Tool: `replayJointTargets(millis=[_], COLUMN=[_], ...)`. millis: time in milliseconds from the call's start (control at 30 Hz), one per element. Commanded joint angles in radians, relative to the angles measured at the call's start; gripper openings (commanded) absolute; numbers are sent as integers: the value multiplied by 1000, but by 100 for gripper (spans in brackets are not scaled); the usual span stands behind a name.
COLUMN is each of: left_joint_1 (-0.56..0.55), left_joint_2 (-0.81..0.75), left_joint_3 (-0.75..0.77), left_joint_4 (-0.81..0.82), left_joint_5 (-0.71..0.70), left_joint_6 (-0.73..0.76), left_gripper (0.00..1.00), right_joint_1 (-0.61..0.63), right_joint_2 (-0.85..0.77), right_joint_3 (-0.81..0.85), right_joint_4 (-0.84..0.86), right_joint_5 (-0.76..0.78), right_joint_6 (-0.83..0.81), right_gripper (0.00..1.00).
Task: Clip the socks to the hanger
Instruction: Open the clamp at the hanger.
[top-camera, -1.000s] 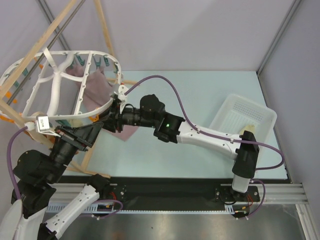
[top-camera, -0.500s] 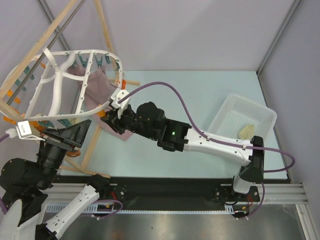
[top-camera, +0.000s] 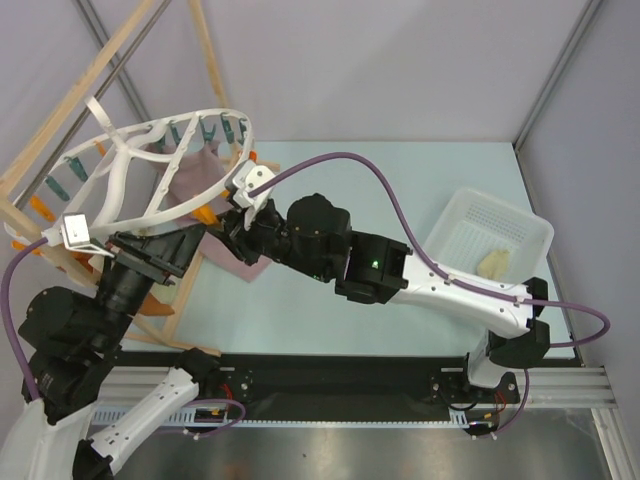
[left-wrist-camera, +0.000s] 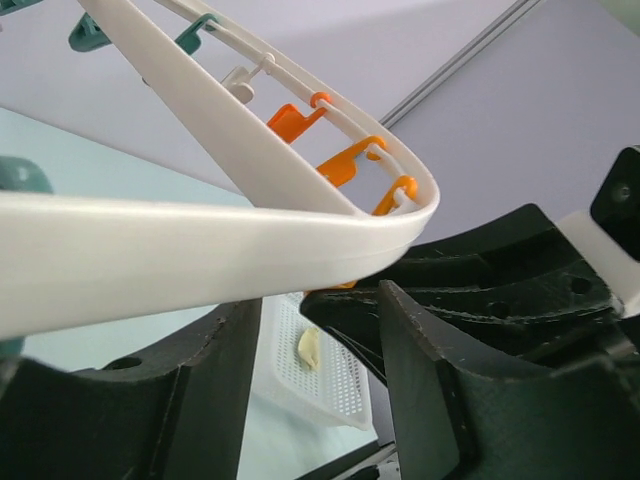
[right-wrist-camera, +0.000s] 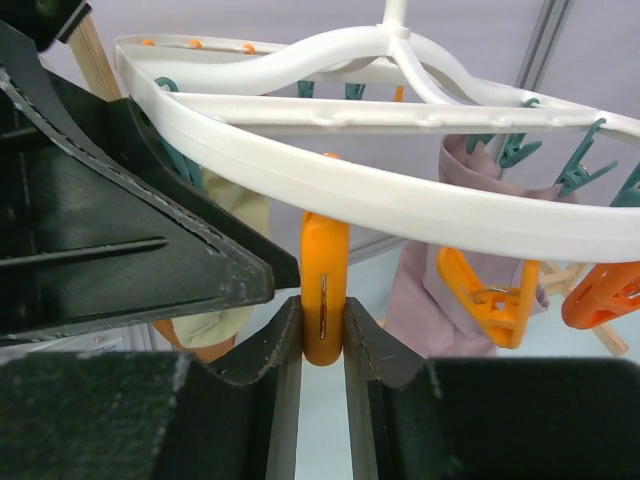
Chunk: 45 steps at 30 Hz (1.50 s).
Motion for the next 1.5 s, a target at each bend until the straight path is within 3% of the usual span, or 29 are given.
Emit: replayJointTargets(millis=[0, 433, 1467], left_joint_1=[0, -1, 1], left_joint_2=[28, 17, 94], left_joint_3=[-10, -47, -18], left_joint_4=[86, 173, 225], left_joint_5=[25, 24, -19], left_joint_6=[-19, 53, 83], left_gripper=[56, 63, 50], right_joint_1=[15, 15, 44], right_joint_2=[16, 39, 102], right_joint_3=[82, 134, 290], right_joint_4=[-95, -161, -267], right_joint_5=[42, 35, 67], right_joint_6=[15, 52, 60], right_gripper=[0, 0, 0])
